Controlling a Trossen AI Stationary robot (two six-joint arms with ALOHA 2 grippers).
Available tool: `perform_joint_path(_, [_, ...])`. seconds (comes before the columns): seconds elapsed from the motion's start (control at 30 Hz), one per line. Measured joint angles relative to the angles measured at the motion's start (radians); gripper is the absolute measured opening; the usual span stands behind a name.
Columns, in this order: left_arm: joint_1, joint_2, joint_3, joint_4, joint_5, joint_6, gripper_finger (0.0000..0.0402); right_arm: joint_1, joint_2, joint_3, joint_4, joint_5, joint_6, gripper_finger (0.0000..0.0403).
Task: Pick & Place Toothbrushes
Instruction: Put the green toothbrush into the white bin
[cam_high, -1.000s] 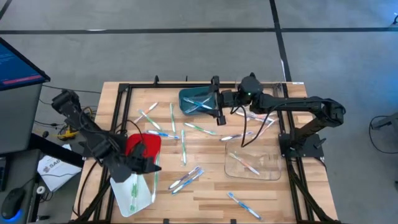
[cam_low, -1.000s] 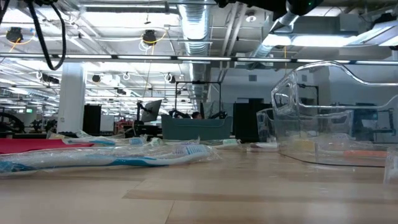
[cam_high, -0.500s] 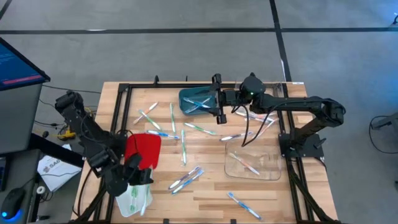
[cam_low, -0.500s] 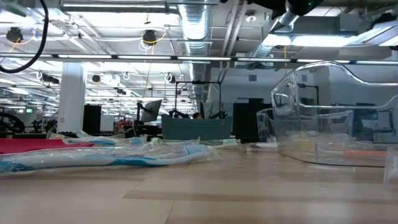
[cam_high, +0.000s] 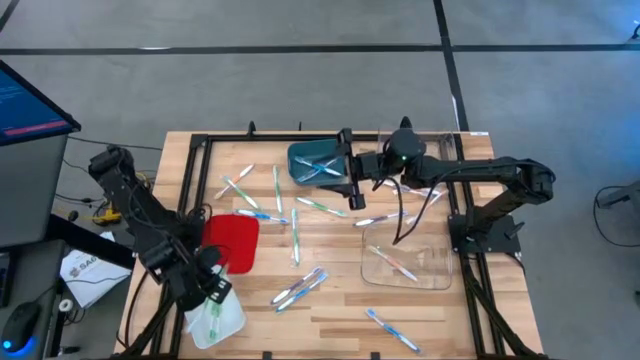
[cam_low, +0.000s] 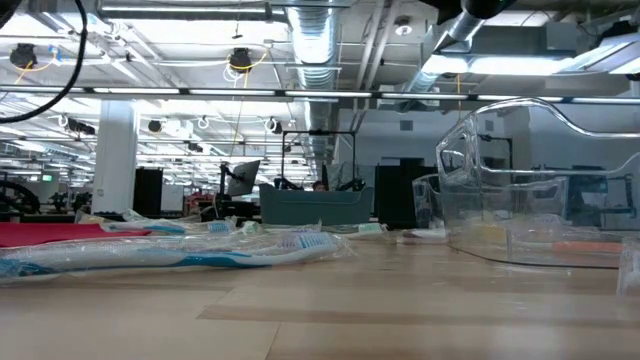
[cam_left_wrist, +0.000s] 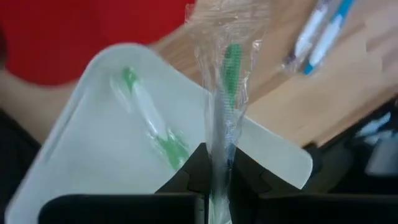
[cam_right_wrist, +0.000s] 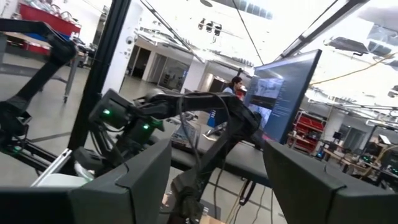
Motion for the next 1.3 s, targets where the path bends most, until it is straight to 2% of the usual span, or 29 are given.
perform_joint_path(0.07, [0.003,-0.007,0.000,-0.013,-0.018,0.072,0.0018,0.008,0.000,0.000,-0.001,0.000,0.000,0.0249])
perform_joint_path(0.3, [0.015,-0.008,0.000,-0.074,-0.014,0.149,0.0018,0.016,0.000,0.000,-0.012,0.005,0.011,0.0249])
perform_joint_path(0.63, [0.058,-0.008,0.009,-0.100,0.000,0.485,0.0018,0.015,0.000,0.000,-0.031,0.008,0.011,0.0249])
perform_joint_path(0.9, [0.142,-0.004,0.093,-0.097,0.010,0.786,0.0018,0.015,0.000,0.000,-0.030,0.008,0.011,0.0249])
perform_joint_path(1.1, [0.194,0.059,0.157,-0.100,0.089,0.985,0.0018,0.015,0.000,0.000,-0.031,0.008,0.024,0.0249])
perform_joint_path(1.3, [0.221,0.215,0.244,-0.191,0.190,1.184,0.0018,0.013,0.000,0.000,-0.060,0.008,0.026,0.0249])
